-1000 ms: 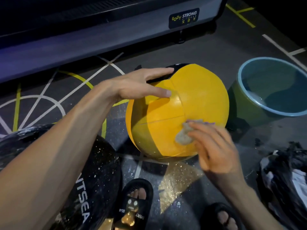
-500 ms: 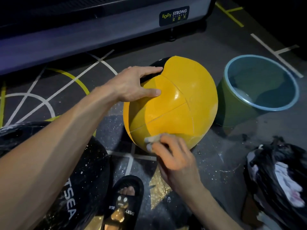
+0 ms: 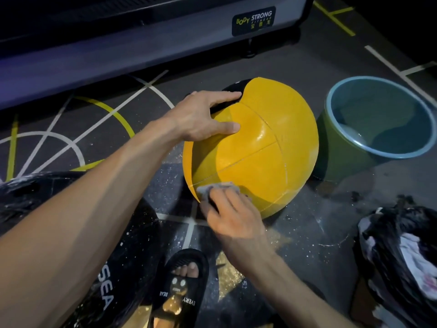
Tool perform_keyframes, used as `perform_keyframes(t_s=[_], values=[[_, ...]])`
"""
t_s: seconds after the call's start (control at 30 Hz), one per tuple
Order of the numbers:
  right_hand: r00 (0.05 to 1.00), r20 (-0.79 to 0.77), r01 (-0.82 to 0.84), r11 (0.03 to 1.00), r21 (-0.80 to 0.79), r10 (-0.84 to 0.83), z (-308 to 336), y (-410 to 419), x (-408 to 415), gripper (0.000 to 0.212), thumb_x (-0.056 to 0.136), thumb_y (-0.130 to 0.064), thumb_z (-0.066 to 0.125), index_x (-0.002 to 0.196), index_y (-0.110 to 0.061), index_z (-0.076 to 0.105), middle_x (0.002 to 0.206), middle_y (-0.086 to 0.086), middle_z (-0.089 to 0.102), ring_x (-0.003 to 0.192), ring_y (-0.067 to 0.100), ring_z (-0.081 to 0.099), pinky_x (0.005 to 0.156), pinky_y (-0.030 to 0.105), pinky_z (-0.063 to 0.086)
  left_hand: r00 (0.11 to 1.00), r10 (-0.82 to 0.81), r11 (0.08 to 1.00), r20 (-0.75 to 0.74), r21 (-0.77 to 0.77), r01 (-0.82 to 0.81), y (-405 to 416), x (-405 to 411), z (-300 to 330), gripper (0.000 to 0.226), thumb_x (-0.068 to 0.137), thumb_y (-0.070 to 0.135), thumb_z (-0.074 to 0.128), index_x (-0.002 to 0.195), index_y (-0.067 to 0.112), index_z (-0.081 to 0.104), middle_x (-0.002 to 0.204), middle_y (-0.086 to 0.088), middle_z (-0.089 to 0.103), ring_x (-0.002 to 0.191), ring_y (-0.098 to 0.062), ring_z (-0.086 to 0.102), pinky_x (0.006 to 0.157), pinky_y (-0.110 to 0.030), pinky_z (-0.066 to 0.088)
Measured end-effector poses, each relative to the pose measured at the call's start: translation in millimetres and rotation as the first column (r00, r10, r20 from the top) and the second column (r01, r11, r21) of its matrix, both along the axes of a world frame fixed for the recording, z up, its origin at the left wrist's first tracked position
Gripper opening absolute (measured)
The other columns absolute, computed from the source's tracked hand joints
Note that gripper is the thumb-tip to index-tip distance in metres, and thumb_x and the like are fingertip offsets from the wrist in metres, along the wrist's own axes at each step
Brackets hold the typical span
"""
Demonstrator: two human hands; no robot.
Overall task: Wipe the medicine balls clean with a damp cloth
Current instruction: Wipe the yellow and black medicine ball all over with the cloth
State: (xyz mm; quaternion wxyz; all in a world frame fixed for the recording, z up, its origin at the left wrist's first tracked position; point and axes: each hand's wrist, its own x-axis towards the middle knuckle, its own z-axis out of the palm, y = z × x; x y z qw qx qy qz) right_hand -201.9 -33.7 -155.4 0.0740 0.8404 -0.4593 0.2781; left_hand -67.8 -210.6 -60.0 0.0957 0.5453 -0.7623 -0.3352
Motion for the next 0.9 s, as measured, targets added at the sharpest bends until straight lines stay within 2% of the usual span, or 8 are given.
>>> perform_keyframes(t_s=[0.1,0.3,0.43,0.6,0.67,0.7,0.77,0.9], values=[[0.999,0.004,-0.04,0.997,0.067,0.04,14.5,-0.8,-12.4,0.008,0.093,0.001,0.064,0.095,-0.005,0.069,0.095,0.009,0.066,0.082,0.025,0.061,0.061,0.034,0.05,1.0,-0.007,1.0,-0.002,-0.004,0.007,0.1,2.5,-3.1,0.075,0.087,0.056,0.075,0.152,0.054,0.038,0.161,0.017,0.038,0.147,-0.018,0.036,0.121,-0.047,0.032],[0.948,0.181,0.258,0.965,0.041,-0.262,67.2,-41.5,-44.0,0.017,0.102,-0.008,0.057,0.11,-0.007,0.073,0.106,0.012,0.062,0.093,0.028,0.053,0.068,0.033,0.042,1.0,-0.008,1.0,-0.012,-0.029,0.008,-1.1,-0.8,-2.4,0.076,0.085,0.058,0.075,0.151,0.052,0.04,0.161,0.016,0.039,0.15,-0.019,0.033,0.123,-0.048,0.028],[0.998,0.062,0.03,0.999,0.014,-0.031,13.4,-19.1,-8.6,0.012,0.095,-0.002,0.062,0.105,-0.001,0.07,0.097,0.011,0.067,0.083,0.026,0.06,0.061,0.037,0.051,1.0,-0.002,1.0,-0.006,0.005,0.002,-2.6,4.0,-2.7,0.075,0.087,0.054,0.076,0.153,0.051,0.039,0.16,0.017,0.04,0.148,-0.017,0.035,0.123,-0.049,0.027],[0.998,-0.002,-0.06,0.99,0.127,0.061,6.3,20.1,-27.2,0.037,0.108,-0.006,0.038,0.105,-0.008,0.075,0.107,0.007,0.07,0.099,0.023,0.065,0.082,0.034,0.053,0.998,0.028,0.997,-0.053,0.072,-0.024,0.3,13.3,-2.1,0.075,0.091,0.046,0.075,0.155,0.05,0.036,0.162,0.014,0.037,0.149,-0.019,0.034,0.122,-0.05,0.03],[1.0,0.025,-0.002,0.991,0.135,-0.001,6.8,25.1,-52.2,0.017,0.095,-0.002,0.065,0.101,-0.009,0.078,0.105,0.009,0.072,0.096,0.025,0.067,0.078,0.033,0.056,0.997,0.039,0.996,-0.07,0.081,-0.033,0.9,13.3,-0.7,0.075,0.091,0.045,0.075,0.155,0.05,0.036,0.162,0.014,0.037,0.148,-0.018,0.035,0.121,-0.049,0.032],[0.996,0.051,0.06,0.987,0.151,-0.069,6.5,26.2,-65.9,0.021,0.084,0.0,0.075,0.101,-0.011,0.079,0.105,0.009,0.071,0.095,0.025,0.067,0.076,0.032,0.056,0.996,0.041,0.996,-0.075,0.083,-0.034,1.3,13.9,-0.5,0.075,0.092,0.043,0.075,0.155,0.049,0.036,0.162,0.014,0.037,0.147,-0.018,0.036,0.121,-0.048,0.033],[0.96,0.154,0.197,0.954,0.227,-0.235,4.4,26.3,-95.1,0.024,0.082,-0.008,0.071,0.103,-0.015,0.079,0.11,0.004,0.065,0.096,0.025,0.064,0.073,0.029,0.053,0.995,0.043,0.994,-0.09,0.101,-0.034,1.0,15.7,-0.1,0.075,0.093,0.04,0.075,0.156,0.047,0.035,0.163,0.013,0.035,0.145,-0.017,0.038,0.119,-0.043,0.035],[0.735,0.464,0.42,0.869,0.26,-0.494,23.2,18.6,-108.2,0.02,0.084,-0.008,0.065,0.101,-0.008,0.076,0.111,0.004,0.057,0.094,0.019,0.061,0.08,0.015,0.046,0.992,0.038,0.992,-0.121,0.122,-0.023,2.3,16.9,0.2,0.075,0.093,0.039,0.074,0.156,0.048,0.034,0.164,0.013,0.033,0.145,-0.016,0.037,0.117,-0.042,0.036]])
